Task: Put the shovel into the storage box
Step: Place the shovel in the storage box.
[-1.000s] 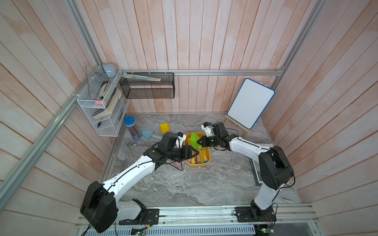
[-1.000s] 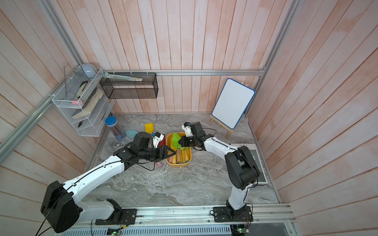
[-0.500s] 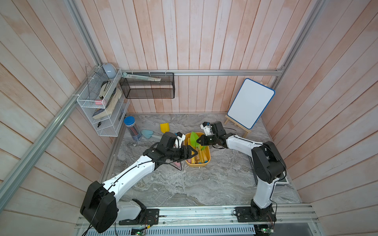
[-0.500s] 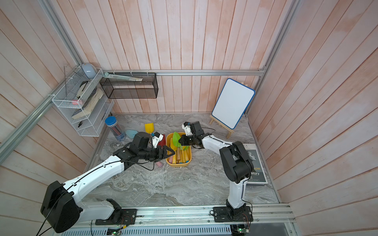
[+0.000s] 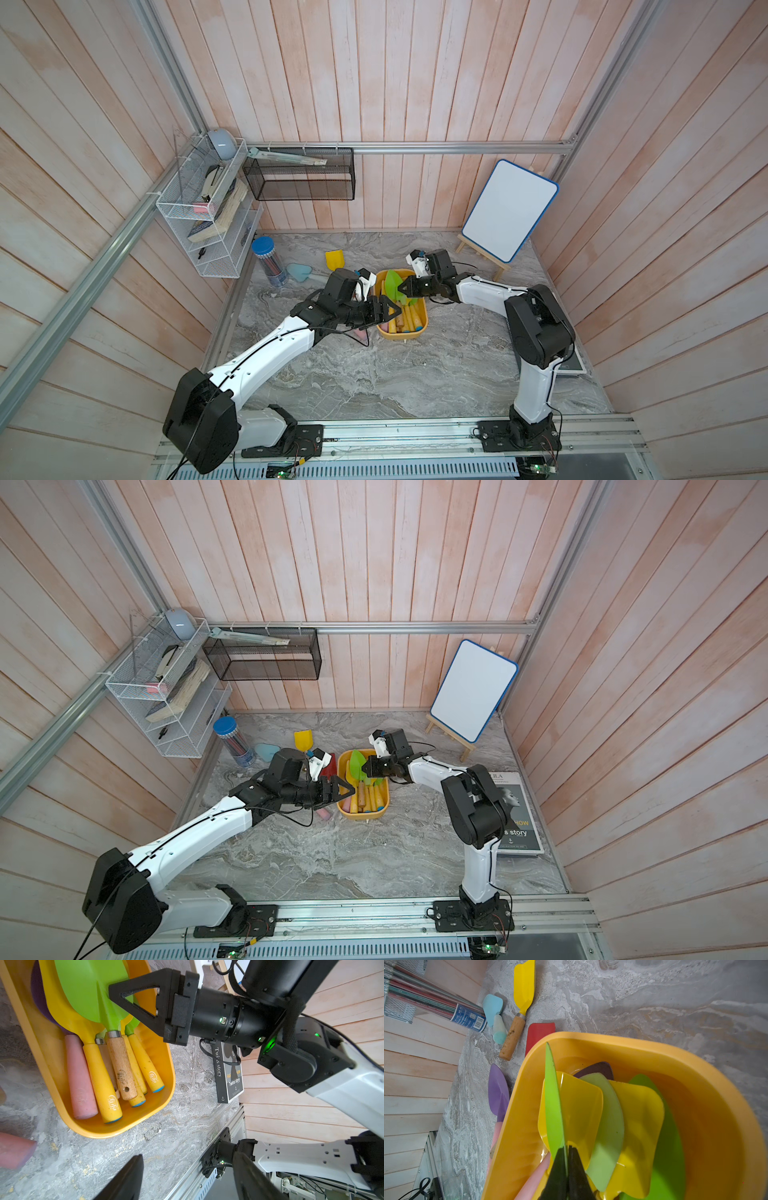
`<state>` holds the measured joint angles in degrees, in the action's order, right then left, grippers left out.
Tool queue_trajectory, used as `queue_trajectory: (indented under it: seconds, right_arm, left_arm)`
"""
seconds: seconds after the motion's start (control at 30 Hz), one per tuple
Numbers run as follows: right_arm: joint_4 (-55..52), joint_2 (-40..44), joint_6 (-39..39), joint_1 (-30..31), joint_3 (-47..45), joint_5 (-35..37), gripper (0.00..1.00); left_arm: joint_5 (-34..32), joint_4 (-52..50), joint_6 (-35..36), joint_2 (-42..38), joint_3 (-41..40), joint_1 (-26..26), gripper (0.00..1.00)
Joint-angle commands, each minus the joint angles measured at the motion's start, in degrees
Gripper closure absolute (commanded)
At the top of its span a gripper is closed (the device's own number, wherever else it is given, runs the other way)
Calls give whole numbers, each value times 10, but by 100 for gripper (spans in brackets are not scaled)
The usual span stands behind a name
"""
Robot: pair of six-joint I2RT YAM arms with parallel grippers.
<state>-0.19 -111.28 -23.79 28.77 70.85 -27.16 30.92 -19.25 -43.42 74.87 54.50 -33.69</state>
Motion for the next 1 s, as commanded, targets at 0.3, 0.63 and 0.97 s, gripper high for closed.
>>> queue_trajectory:
  seconds: [0.3,0.63,0.97]
  right_arm:
    - [24,-11,-1,-2,-32,-12,100]
    - [13,-13,-2,-1,-30,-15,87]
    - [-15,1,4,-1,-19,3,75]
  left_arm:
    - [1,12,6,-13,-19,3,27]
    - [0,12,2,-15,-22,3,26]
    - [-11,2,-10,-19,-27,3,27]
